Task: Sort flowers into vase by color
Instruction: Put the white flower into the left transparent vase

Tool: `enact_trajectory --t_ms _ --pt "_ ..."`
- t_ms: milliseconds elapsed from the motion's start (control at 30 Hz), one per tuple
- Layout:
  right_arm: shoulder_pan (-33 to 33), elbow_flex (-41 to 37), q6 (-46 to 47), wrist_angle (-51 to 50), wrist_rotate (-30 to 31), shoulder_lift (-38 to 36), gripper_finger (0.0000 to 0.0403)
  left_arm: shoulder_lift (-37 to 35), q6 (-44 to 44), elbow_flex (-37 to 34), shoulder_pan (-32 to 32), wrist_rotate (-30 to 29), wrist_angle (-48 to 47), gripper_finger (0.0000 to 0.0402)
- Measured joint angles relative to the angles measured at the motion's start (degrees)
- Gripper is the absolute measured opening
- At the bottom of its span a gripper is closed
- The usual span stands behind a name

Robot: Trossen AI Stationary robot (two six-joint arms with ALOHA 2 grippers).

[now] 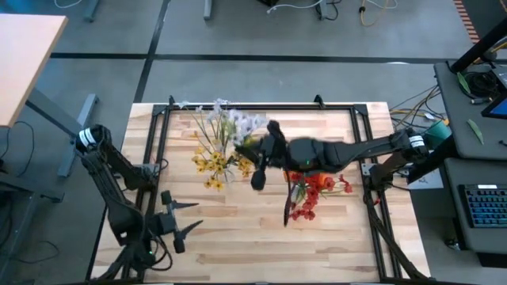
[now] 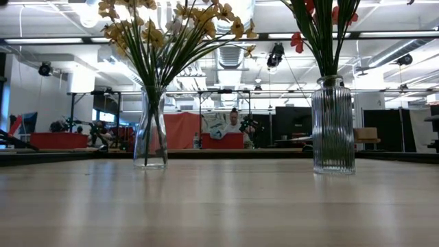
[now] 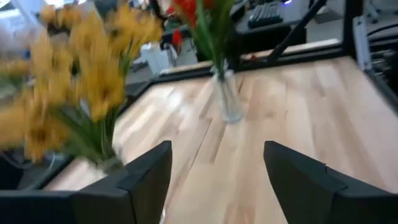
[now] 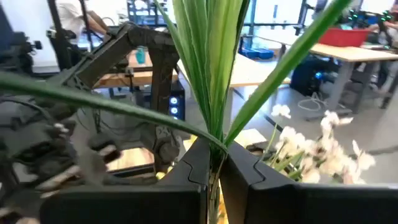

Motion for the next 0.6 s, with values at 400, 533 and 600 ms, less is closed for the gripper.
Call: enact_trajectory --t_ms 400,533,600 --pt "7.3 -0.2 6.1 0.3 13.0 1.2 0.0013 -3.1 -6.3 -14.7 0.7 4.3 14.1 0.0131" --pt "8.3 -0.1 7.7 0.8 13.1 2.4 0.0013 -3.0 10.7 -18.5 1.5 8.6 34.6 0.0080" --pt "8.7 -0.1 8.0 0.9 13.0 3.7 0.0013 -2.8 22.3 -20.5 2.3 12.3 47.1 0.0053"
